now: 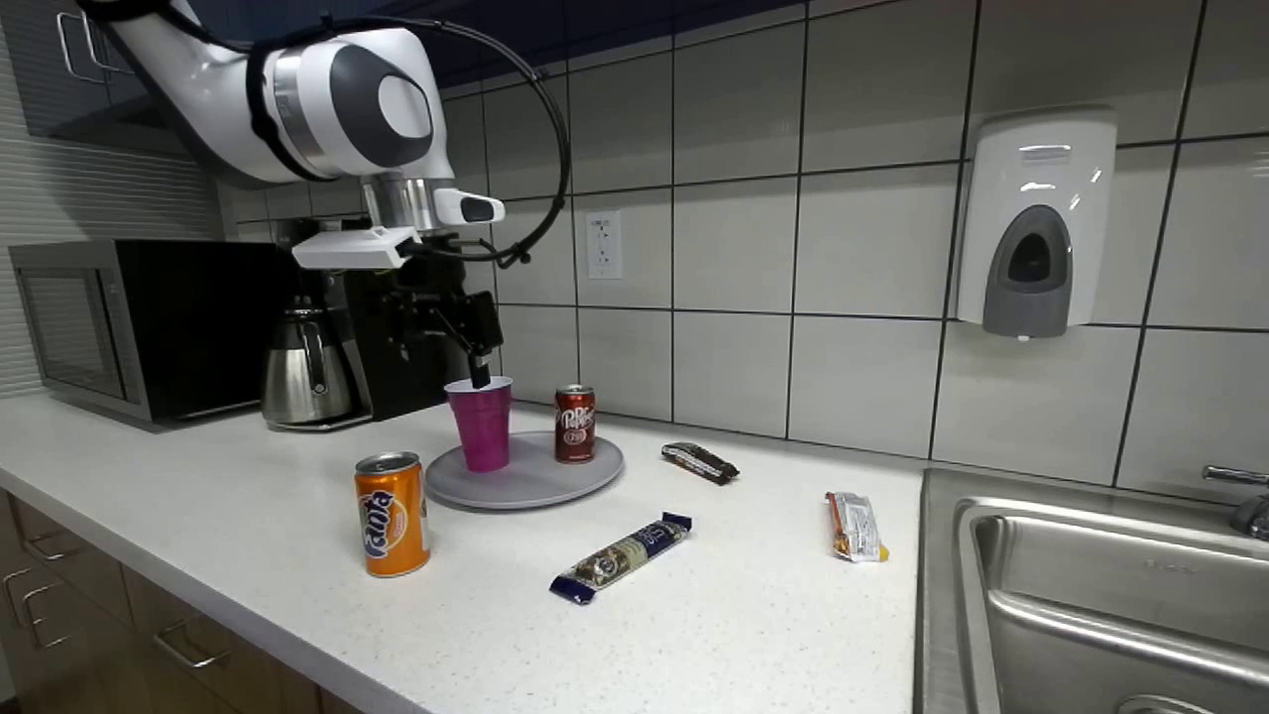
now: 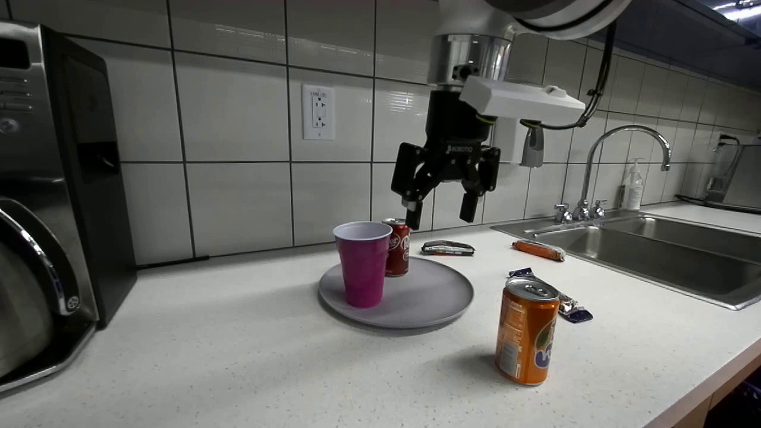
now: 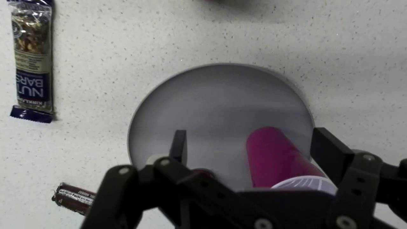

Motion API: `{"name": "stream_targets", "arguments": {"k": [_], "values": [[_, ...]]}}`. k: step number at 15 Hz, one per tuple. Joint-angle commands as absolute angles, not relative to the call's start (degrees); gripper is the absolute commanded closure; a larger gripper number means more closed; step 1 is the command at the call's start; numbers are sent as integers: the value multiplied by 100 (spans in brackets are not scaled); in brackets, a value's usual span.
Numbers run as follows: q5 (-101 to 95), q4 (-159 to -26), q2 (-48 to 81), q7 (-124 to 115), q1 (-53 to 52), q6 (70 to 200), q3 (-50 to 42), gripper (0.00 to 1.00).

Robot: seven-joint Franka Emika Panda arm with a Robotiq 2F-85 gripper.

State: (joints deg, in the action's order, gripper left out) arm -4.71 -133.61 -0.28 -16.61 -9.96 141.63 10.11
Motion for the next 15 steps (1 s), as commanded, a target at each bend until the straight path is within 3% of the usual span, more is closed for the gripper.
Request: {"name": "stream_targets", "arguments": {"k": [1,15], "values": [[-767,-12704,423,-2165,-1055,13862,1040,0],[-1084,-11335,1568,-3337,-1541,13316,699,0]]}}
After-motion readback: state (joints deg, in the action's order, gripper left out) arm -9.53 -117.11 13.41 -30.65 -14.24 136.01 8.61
